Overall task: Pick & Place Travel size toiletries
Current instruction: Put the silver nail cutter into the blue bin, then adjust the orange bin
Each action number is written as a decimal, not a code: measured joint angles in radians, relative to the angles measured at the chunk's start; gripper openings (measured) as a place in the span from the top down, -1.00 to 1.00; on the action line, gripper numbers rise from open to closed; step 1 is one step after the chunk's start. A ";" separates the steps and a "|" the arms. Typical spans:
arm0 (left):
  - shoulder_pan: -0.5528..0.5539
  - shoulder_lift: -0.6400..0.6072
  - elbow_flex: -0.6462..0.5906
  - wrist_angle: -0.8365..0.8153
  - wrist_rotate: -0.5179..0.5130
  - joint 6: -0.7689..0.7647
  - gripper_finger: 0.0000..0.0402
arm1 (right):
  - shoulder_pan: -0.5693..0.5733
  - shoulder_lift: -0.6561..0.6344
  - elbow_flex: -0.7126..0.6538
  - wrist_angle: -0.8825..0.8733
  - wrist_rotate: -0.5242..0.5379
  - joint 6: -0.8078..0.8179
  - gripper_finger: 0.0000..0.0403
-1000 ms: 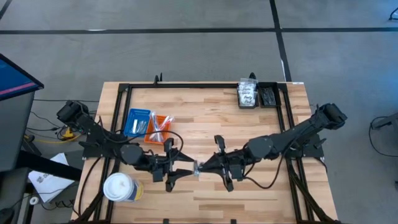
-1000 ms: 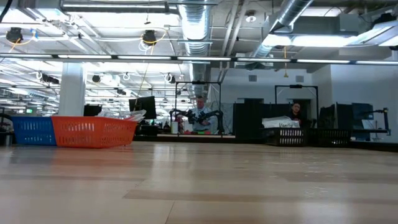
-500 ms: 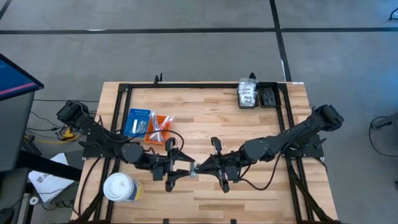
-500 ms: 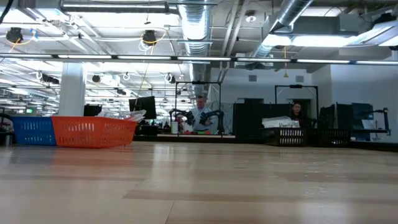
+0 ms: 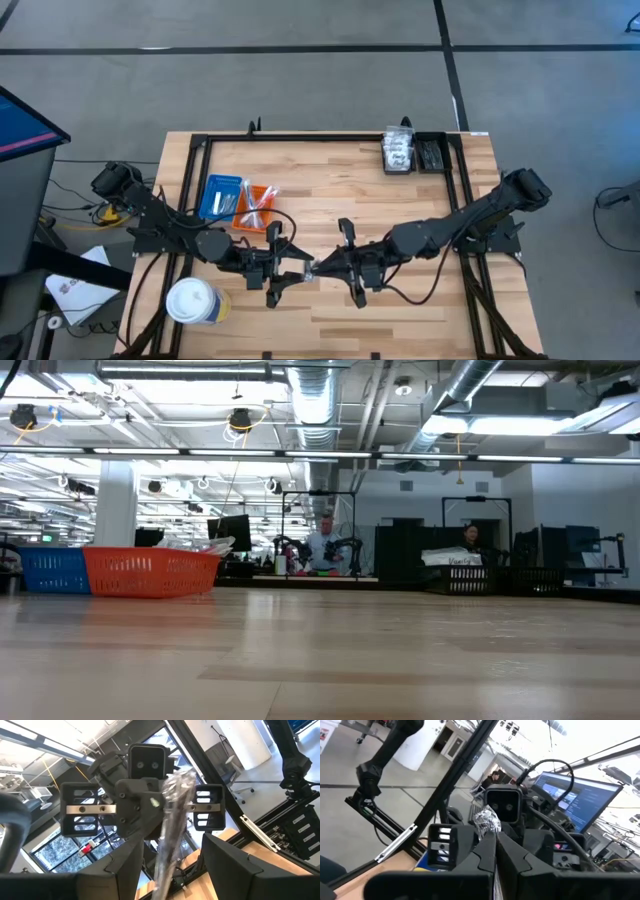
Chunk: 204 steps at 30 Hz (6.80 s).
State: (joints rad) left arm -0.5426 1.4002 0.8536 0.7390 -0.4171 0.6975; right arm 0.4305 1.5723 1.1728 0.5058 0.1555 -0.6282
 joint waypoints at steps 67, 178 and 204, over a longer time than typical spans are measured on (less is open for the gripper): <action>0.186 -0.288 0.000 -0.951 -0.541 -0.923 0.97 | -0.071 -0.223 0.000 -0.414 0.343 0.250 -0.05; 0.809 0.237 0.218 -1.561 0.157 -0.619 1.00 | -0.135 -0.297 0.000 -0.656 0.002 0.412 0.09; 0.797 0.243 0.204 -1.549 0.227 -0.581 1.00 | -0.135 -0.297 0.000 -0.661 0.002 0.411 0.12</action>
State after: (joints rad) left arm 0.2539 1.6436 1.0580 -0.8100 -0.1902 0.1166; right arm 0.2951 1.2751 1.1732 -0.1548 0.1571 -0.2169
